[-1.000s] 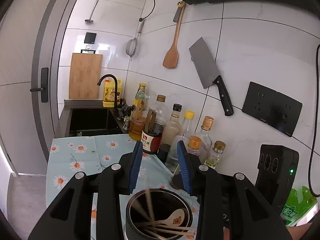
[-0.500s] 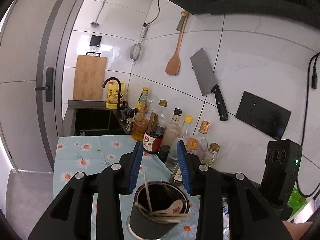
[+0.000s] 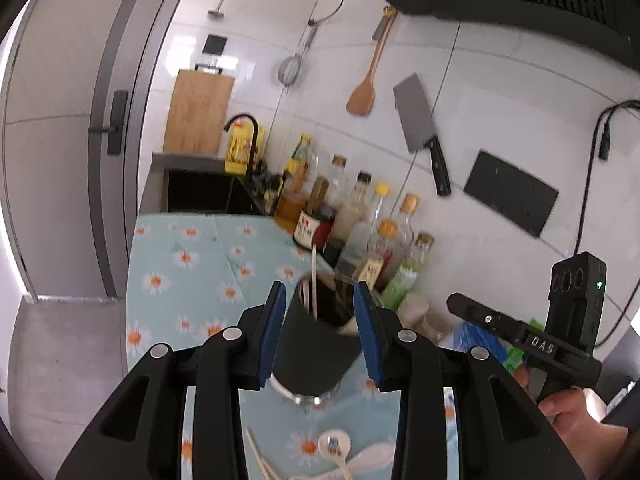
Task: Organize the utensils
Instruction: 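Lower both tools to the white spoons beside the cup, then close the left tool on a white spoon while the right tool grasps another spoon, then lift both held white spoons up over the black cup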
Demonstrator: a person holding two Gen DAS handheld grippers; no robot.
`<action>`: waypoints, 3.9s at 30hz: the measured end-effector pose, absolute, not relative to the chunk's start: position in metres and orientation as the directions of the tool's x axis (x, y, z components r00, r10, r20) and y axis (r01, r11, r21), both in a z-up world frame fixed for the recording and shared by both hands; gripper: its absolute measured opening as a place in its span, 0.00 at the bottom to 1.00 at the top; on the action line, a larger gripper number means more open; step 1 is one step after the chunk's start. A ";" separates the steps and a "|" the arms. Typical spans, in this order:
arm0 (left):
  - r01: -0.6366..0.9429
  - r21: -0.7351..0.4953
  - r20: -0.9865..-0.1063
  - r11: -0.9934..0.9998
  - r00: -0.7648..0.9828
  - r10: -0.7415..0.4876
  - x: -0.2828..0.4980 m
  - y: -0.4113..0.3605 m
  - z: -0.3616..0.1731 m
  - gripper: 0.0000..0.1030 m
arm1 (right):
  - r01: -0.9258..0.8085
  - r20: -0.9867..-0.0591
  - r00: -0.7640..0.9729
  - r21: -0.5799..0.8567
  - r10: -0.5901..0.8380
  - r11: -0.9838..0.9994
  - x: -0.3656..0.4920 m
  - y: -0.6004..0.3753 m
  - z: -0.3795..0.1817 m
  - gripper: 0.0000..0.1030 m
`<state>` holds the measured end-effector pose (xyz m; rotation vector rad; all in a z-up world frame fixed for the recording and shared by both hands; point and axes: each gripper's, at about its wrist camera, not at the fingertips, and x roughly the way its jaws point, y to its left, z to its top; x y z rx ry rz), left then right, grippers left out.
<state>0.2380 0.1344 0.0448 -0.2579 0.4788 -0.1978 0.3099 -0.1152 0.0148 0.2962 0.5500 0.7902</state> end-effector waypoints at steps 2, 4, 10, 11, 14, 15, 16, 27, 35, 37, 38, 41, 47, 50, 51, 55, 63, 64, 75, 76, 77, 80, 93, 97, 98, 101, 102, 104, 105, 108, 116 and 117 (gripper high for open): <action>0.129 -0.301 -0.446 0.945 0.856 -0.259 0.234 0.135 0.036 0.33 | -0.566 -0.380 0.570 0.460 0.728 0.684 0.302 -0.119 0.005 0.33; 0.128 -0.313 -0.467 0.941 0.842 -0.270 0.231 0.134 0.027 0.33 | -0.540 -0.404 0.561 0.483 0.723 0.689 0.294 -0.124 -0.006 0.33; 0.142 -0.337 -0.525 0.931 0.792 -0.311 0.226 0.130 0.001 0.33 | -0.494 -0.460 0.528 0.517 0.714 0.699 0.274 -0.130 -0.032 0.33; 0.146 -0.340 -0.538 0.929 0.781 -0.319 0.226 0.128 -0.005 0.33 | -0.490 -0.467 0.526 0.518 0.711 0.702 0.273 -0.129 -0.034 0.33; 0.160 -0.351 -0.575 0.923 0.741 -0.347 0.229 0.123 -0.022 0.33 | -0.466 -0.495 0.500 0.537 0.710 0.703 0.270 -0.129 -0.047 0.34; 0.167 -0.352 -0.592 0.921 0.722 -0.358 0.231 0.121 -0.027 0.33 | -0.458 -0.504 0.494 0.542 0.708 0.705 0.269 -0.129 -0.050 0.34; 0.173 -0.355 -0.615 0.919 0.696 -0.369 0.234 0.119 -0.034 0.33 | -0.448 -0.515 0.486 0.546 0.706 0.708 0.269 -0.129 -0.055 0.34; 0.191 -0.372 -0.762 0.908 0.495 -0.417 0.266 0.099 -0.104 0.33 | -0.347 -0.612 0.424 0.572 0.668 0.744 0.260 -0.138 -0.106 0.34; 0.244 -0.360 -0.824 0.900 0.369 -0.430 0.293 0.086 -0.143 0.33 | -0.289 -0.622 0.411 0.604 0.666 0.743 0.252 -0.148 -0.125 0.34; 0.241 -0.367 -0.830 0.899 0.351 -0.433 0.299 0.087 -0.149 0.33 | -0.280 -0.624 0.413 0.606 0.663 0.745 0.250 -0.151 -0.126 0.34; 0.241 -0.369 -0.832 0.898 0.346 -0.434 0.302 0.087 -0.151 0.33 | -0.276 -0.625 0.415 0.606 0.661 0.746 0.249 -0.153 -0.128 0.34; 0.255 -0.399 -0.829 0.881 0.310 -0.465 0.309 0.086 -0.158 0.33 | -0.267 -0.632 0.415 0.603 0.654 0.752 0.251 -0.152 -0.129 0.34; 0.287 -0.404 -0.831 0.869 0.282 -0.480 0.312 0.079 -0.160 0.33 | -0.270 -0.641 0.393 0.605 0.659 0.749 0.251 -0.144 -0.135 0.34; 0.302 -0.389 -0.834 0.870 0.285 -0.472 0.312 0.077 -0.159 0.22 | -0.265 -0.646 0.384 0.607 0.660 0.749 0.253 -0.140 -0.139 0.34; 0.309 -0.375 -0.838 0.874 0.290 -0.462 0.311 0.077 -0.160 0.18 | -0.265 -0.648 0.381 0.607 0.660 0.749 0.253 -0.139 -0.140 0.34; 0.317 -0.379 -0.834 0.869 0.290 -0.469 0.311 0.078 -0.162 0.10 | -0.268 -0.658 0.370 0.600 0.656 0.753 0.255 -0.135 -0.145 0.34; 0.327 -0.389 -0.810 0.861 0.324 -0.489 0.307 0.082 -0.158 0.03 | -0.260 -0.665 0.352 0.607 0.659 0.751 0.256 -0.129 -0.152 0.34; 0.329 -0.388 -0.808 0.861 0.328 -0.489 0.306 0.083 -0.157 0.03 | -0.260 -0.665 0.351 0.607 0.659 0.751 0.256 -0.129 -0.153 0.34; 0.383 -0.373 -0.767 0.845 0.386 -0.513 0.293 0.083 -0.122 0.03 | -0.192 -0.680 0.285 0.651 0.676 0.735 0.265 -0.125 -0.166 0.34; 0.388 -0.368 -0.763 0.845 0.393 -0.513 0.290 0.084 -0.117 0.03 | -0.183 -0.675 0.279 0.661 0.683 0.727 0.265 -0.125 -0.167 0.34; 0.392 -0.362 -0.756 0.845 0.406 -0.513 0.286 0.085 -0.110 0.03 | -0.173 -0.668 0.275 0.673 0.692 0.719 0.265 -0.124 -0.169 0.34; 0.404 -0.353 -0.738 0.844 0.434 -0.517 0.276 0.088 -0.094 0.03 | -0.135 -0.659 0.269 0.696 0.702 0.705 0.265 -0.123 -0.173 0.34; 0.390 -0.356 -0.707 0.849 0.481 -0.518 0.249 0.108 -0.072 0.03 | -0.062 -0.690 0.292 0.677 0.662 0.733 0.265 -0.117 -0.184 0.09; 0.371 -0.362 -0.702 0.855 0.495 -0.512 0.247 0.117 -0.072 0.03 | -0.059 -0.692 0.315 0.669 0.650 0.741 0.269 -0.122 -0.178 0.08; 0.369 -0.361 -0.701 0.856 0.498 -0.510 0.246 0.118 -0.072 0.03 | -0.065 -0.690 0.323 0.667 0.648 0.743 0.270 -0.125 -0.174 0.08; 0.368 -0.361 -0.692 0.857 0.510 -0.511 0.245 0.121 -0.069 0.03 | -0.098 -0.692 0.350 0.643 0.631 0.760 0.272 -0.130 -0.162 0.07; 0.367 -0.360 -0.690 0.858 0.515 -0.509 0.245 0.121 -0.068 0.03 | -0.118 -0.696 0.357 0.628 0.623 0.769 0.272 -0.130 -0.157 0.07; 0.366 -0.358 -0.683 0.859 0.524 -0.508 0.245 0.122 -0.065 0.03 | -0.155 -0.703 0.373 0.596 0.605 0.788 0.274 -0.130 -0.145 0.06; 0.365 -0.355 -0.680 0.861 0.531 -0.505 0.245 0.123 -0.063 0.03 | -0.173 -0.708 0.379 0.578 0.595 0.798 0.274 -0.130 -0.139 0.06; 0.360 -0.337 -0.671 0.870 0.556 -0.491 0.245 0.124 -0.055 0.03 | -0.245 -0.729 0.399 0.500 0.556 0.831 0.276 -0.124 -0.123 0.06; 0.342 -0.231 -0.650 0.911 0.642 -0.406 0.239 0.125 -0.031 0.03 | -0.436 -0.752 0.465 0.266 0.468 0.860 0.273 -0.110 -0.071 0.06; 0.339 -0.219 -0.645 0.915 0.653 -0.397 0.238 0.125 -0.027 0.03 | -0.453 -0.750 0.476 0.239 0.459 0.859 0.272 -0.109 -0.064 0.06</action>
